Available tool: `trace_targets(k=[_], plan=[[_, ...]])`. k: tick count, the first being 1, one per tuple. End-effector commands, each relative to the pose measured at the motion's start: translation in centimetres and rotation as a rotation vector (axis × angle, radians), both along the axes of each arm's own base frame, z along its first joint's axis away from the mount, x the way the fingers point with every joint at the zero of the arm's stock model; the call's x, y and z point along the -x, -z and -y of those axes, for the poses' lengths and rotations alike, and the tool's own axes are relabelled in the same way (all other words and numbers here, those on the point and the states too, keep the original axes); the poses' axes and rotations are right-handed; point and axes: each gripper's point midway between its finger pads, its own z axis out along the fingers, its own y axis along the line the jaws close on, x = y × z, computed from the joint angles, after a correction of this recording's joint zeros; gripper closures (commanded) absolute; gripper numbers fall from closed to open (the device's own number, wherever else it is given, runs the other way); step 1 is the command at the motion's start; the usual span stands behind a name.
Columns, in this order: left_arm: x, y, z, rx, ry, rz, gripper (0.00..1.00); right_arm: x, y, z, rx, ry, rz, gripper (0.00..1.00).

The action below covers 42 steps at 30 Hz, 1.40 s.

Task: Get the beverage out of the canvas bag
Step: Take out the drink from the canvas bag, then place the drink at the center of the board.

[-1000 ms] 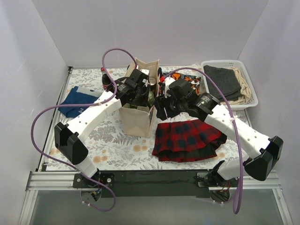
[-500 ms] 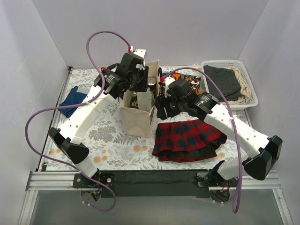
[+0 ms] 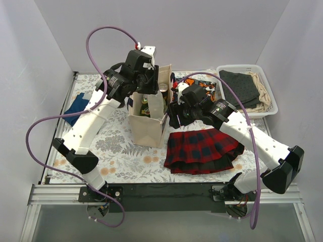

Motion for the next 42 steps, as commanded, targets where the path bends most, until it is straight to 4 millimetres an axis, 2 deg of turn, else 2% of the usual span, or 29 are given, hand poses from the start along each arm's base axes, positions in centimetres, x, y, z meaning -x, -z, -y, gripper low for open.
trace_targets(k=[1,7,11,16,24,37,42], plan=[[0.1,-7.6,-0.1,0.144,-0.008,0.186,1.00,-0.6,-1.5,0.0,-0.026,0.015,0.044,0.34],[0.0,-9.5,-1.2,0.134,-0.027,0.255,1.00,-0.6,-1.9,0.1,-0.033,0.016,0.049,0.34],[0.1,-11.8,-2.1,0.168,-0.055,0.324,1.00,-0.6,-2.2,0.1,-0.039,0.020,0.056,0.34],[0.1,-13.8,-3.1,0.190,-0.085,0.394,1.00,-0.6,-2.4,0.1,-0.043,0.015,0.059,0.34],[0.2,-15.9,-4.7,0.196,-0.136,0.479,1.00,-0.6,-2.5,0.2,-0.040,0.018,0.064,0.34],[0.7,-21.0,-8.8,0.194,-0.269,0.673,1.00,-0.7,-2.2,0.7,-0.034,0.029,0.067,0.34],[0.7,-22.4,-10.8,0.138,-0.339,0.737,1.00,-0.6,-2.3,0.8,-0.035,0.032,0.070,0.34]])
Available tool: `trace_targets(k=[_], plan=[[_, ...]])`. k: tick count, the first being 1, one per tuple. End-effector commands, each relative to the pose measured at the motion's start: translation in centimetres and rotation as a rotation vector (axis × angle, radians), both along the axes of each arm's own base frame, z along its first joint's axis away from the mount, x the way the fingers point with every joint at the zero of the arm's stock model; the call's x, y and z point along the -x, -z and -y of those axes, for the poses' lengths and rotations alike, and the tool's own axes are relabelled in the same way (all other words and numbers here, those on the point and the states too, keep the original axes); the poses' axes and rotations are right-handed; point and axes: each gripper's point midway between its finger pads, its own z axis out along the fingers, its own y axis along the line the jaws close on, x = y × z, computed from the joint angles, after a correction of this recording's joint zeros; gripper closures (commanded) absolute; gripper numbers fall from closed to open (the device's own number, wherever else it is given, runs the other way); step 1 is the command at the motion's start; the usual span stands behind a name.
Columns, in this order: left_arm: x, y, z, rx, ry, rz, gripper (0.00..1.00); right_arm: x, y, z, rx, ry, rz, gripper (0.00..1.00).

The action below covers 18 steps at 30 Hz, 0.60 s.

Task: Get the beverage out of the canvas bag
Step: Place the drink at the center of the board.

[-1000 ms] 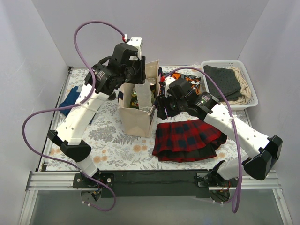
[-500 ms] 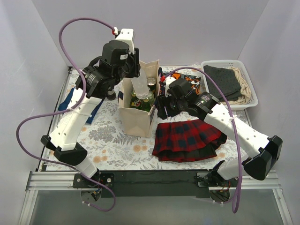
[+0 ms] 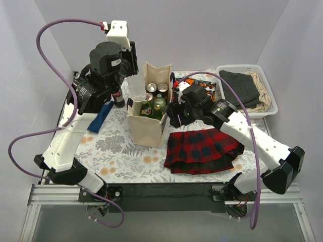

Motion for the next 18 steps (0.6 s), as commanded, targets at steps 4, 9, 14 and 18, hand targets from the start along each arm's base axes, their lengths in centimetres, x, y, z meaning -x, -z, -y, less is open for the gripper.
trace_targets(k=[4,9,14,18], plan=[[1.1,-8.6,-5.4,0.075,-0.203,0.282,1.00,-0.2,-2.2,0.5,-0.043,0.011,0.056,0.34],[0.2,-8.4,-6.2,0.012,-0.281,0.315,1.00,-0.2,-2.1,0.5,-0.041,0.008,0.051,0.34],[-0.5,-8.7,-6.7,-0.005,-0.335,0.336,1.00,0.0,-1.9,0.6,-0.040,0.004,0.051,0.34],[-1.6,-8.0,-7.2,-0.024,-0.369,0.330,1.00,0.1,-1.8,0.7,-0.035,0.000,0.051,0.34]])
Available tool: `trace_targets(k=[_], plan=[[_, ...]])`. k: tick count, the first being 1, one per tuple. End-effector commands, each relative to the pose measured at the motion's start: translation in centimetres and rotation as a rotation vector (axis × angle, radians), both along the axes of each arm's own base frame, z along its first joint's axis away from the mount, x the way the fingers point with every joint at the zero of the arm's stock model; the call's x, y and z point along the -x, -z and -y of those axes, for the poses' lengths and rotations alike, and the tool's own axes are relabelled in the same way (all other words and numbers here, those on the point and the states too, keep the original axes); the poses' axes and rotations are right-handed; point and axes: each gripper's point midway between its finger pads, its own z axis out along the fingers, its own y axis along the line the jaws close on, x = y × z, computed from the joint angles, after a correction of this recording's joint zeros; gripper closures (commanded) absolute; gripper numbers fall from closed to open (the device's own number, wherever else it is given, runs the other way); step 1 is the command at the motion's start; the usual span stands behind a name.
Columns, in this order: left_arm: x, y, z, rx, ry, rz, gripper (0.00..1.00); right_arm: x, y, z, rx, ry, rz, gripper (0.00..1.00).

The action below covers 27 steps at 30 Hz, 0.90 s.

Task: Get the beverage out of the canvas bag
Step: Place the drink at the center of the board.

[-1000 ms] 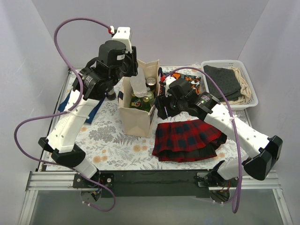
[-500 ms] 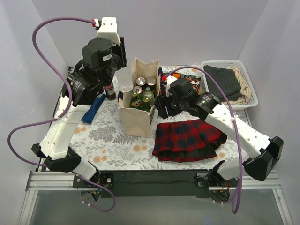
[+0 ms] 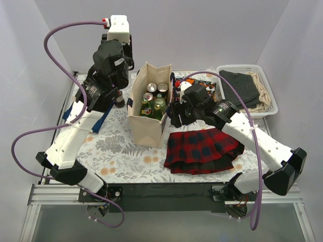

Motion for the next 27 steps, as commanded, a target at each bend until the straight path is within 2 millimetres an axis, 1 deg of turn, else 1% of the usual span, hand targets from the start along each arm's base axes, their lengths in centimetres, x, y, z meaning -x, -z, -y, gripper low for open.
trace_targets(k=[1,4,5,6,7,8,9,10,11,12,13,14,15,16,17,18,22,23,24,27], plan=[[1.0,-5.5,-3.5,0.121,-0.088,0.179,1.00,0.0,-1.3,0.5,-0.024,-0.004,0.043,0.34],[-0.5,-4.7,-4.5,0.147,-0.069,0.160,1.00,0.1,-1.4,0.4,-0.028,-0.007,0.041,0.34],[-1.3,-4.6,-5.6,0.178,-0.083,0.158,1.00,0.1,-1.4,0.4,-0.029,-0.008,0.040,0.34],[-2.1,-3.6,-5.5,0.169,-0.059,0.123,1.00,0.0,-1.3,0.3,-0.028,-0.006,0.039,0.34],[-2.6,-3.4,-5.9,0.174,-0.056,0.117,1.00,0.0,-1.4,0.3,-0.030,-0.007,0.039,0.34],[-3.4,-2.9,-7.1,0.176,-0.080,0.107,1.00,0.0,-1.3,0.3,-0.029,-0.007,0.036,0.34],[-3.8,-2.5,-7.0,0.186,-0.057,0.096,1.00,0.0,-1.3,0.2,-0.030,-0.008,0.035,0.34],[-4.5,-1.7,-7.0,0.185,-0.050,0.079,1.00,-0.1,-1.3,0.2,-0.030,-0.008,0.034,0.34],[-5.1,-1.3,-7.8,0.188,-0.060,0.076,1.00,0.0,-1.2,0.1,-0.029,-0.008,0.031,0.34],[-5.7,-0.9,-7.5,0.206,-0.032,0.067,1.00,-0.1,-1.2,0.1,-0.029,-0.011,0.031,0.34],[-6.5,0.0,-7.6,0.208,-0.028,0.045,1.00,-0.1,-1.1,0.1,-0.027,-0.011,0.029,0.34],[-7.1,0.4,-8.3,0.210,-0.040,0.033,1.00,0.0,-1.1,0.0,-0.026,-0.013,0.026,0.34],[-7.5,1.0,-8.6,0.226,-0.047,0.015,1.00,-0.1,-1.1,0.1,-0.025,-0.012,0.026,0.34],[-7.9,1.4,-8.3,0.231,-0.019,0.004,1.00,-0.1,-1.1,0.1,-0.025,-0.012,0.026,0.34],[-8.4,2.5,-8.8,0.232,-0.024,-0.014,1.00,-0.1,-1.0,0.1,-0.023,-0.011,0.026,0.34],[-8.6,2.4,-8.7,0.239,-0.013,-0.003,1.00,-0.1,-1.0,0.2,-0.024,-0.010,0.028,0.34],[-9.3,3.5,-8.0,0.256,0.019,-0.025,1.00,-0.2,-0.7,0.3,-0.014,-0.008,0.023,0.34],[-9.3,3.6,-7.8,0.258,0.026,-0.030,1.00,-0.2,-0.7,0.2,-0.015,-0.012,0.023,0.34],[-9.4,4.2,-7.7,0.257,0.028,-0.042,1.00,-0.3,-0.7,0.2,-0.016,-0.011,0.023,0.34],[-9.0,4.2,-8.0,0.252,0.020,-0.042,1.00,-0.4,-0.7,0.1,-0.017,-0.009,0.022,0.34]])
